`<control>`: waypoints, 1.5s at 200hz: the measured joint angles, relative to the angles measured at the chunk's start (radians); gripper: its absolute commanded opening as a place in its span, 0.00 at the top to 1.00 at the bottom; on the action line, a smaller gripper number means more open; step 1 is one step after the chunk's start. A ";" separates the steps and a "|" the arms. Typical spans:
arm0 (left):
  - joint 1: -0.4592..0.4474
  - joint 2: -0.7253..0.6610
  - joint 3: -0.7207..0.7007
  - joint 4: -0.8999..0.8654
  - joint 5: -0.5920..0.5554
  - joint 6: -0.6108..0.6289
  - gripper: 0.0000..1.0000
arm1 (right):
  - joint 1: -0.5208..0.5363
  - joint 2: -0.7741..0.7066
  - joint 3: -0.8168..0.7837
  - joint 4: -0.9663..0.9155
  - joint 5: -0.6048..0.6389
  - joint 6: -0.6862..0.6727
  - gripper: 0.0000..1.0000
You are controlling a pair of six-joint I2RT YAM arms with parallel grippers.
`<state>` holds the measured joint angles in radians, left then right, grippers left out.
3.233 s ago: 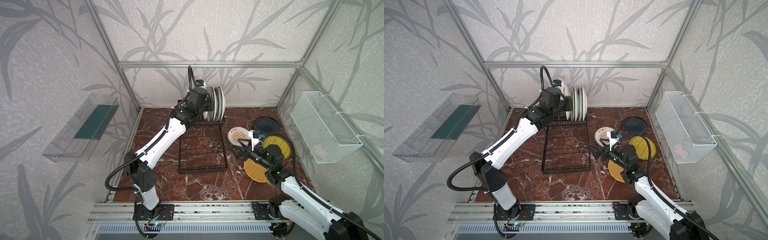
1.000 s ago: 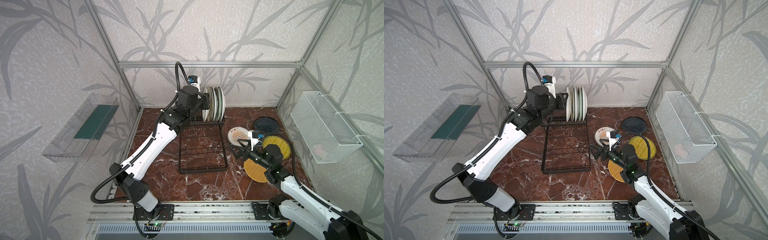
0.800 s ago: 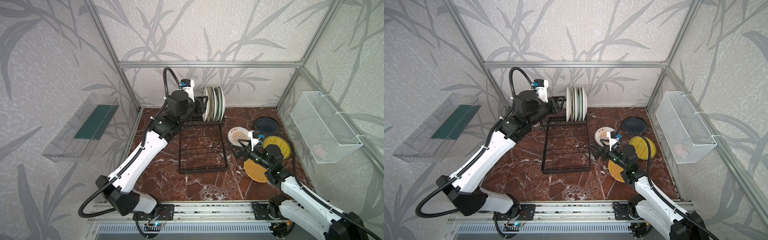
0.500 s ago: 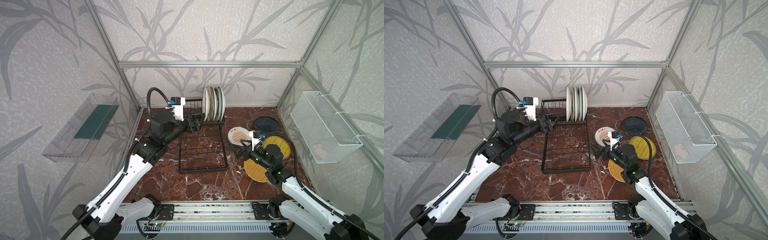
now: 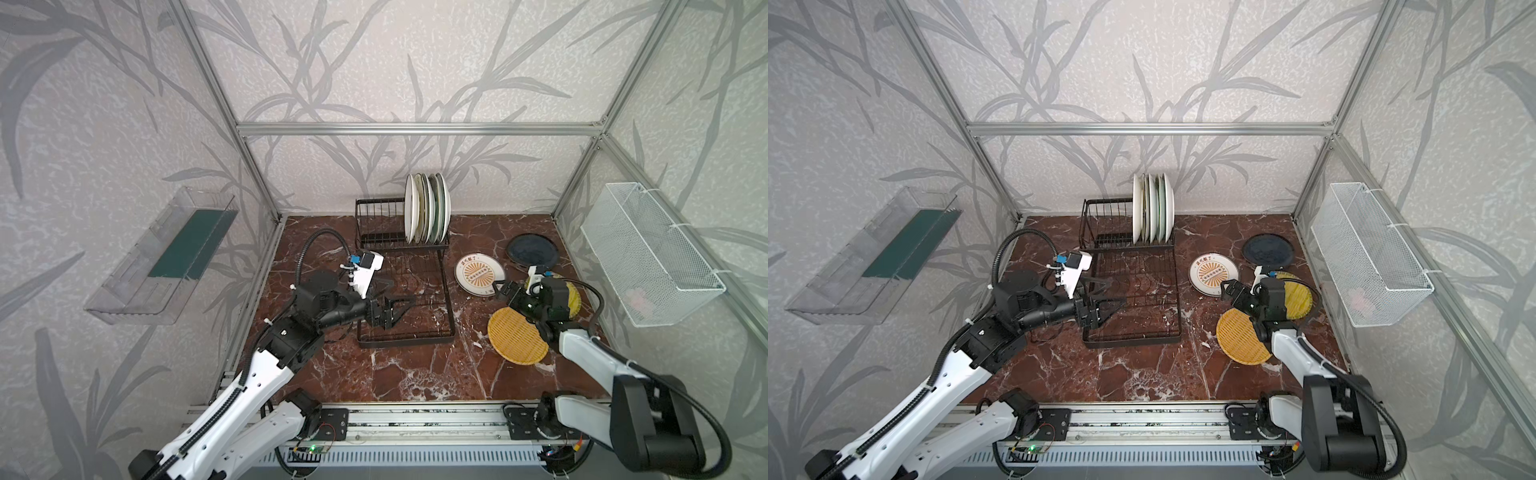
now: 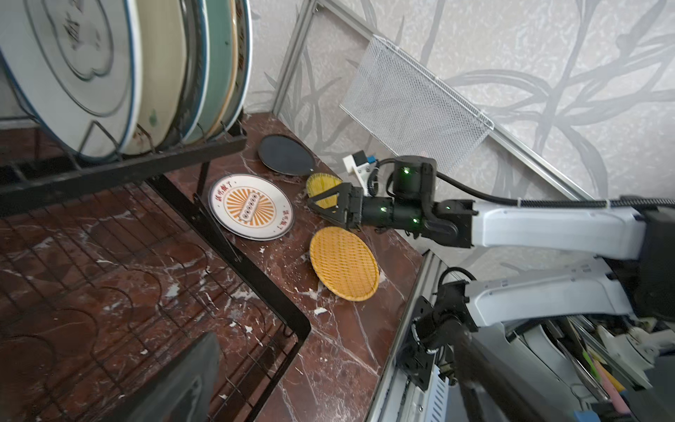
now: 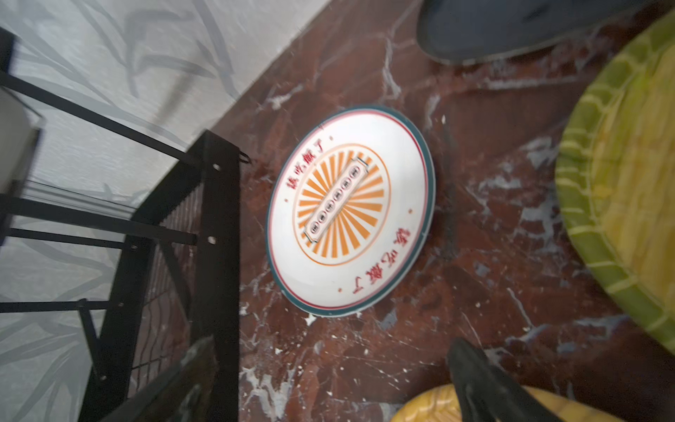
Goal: Load plates into a dish rack
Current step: Pick up the plate from the top-right of the table.
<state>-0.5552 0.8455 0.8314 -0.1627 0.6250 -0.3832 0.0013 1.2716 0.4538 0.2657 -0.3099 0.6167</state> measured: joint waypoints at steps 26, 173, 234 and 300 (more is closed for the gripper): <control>0.000 0.035 -0.014 0.026 0.042 -0.014 0.01 | -0.035 0.182 0.061 0.042 -0.014 -0.005 0.12; 0.000 -0.017 -0.059 0.098 0.058 -0.065 0.01 | -0.085 0.524 0.328 0.080 -0.144 0.045 0.39; 0.000 -0.035 -0.064 0.111 0.056 -0.066 0.01 | -0.077 0.567 0.398 -0.023 -0.147 0.045 0.71; 0.000 -0.065 -0.064 0.112 0.048 -0.066 0.01 | -0.074 0.578 0.404 -0.046 -0.153 0.075 0.89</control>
<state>-0.5552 0.7807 0.7673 -0.0509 0.6735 -0.4488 -0.0727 1.8500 0.8581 0.2199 -0.4633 0.6918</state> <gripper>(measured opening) 0.991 0.135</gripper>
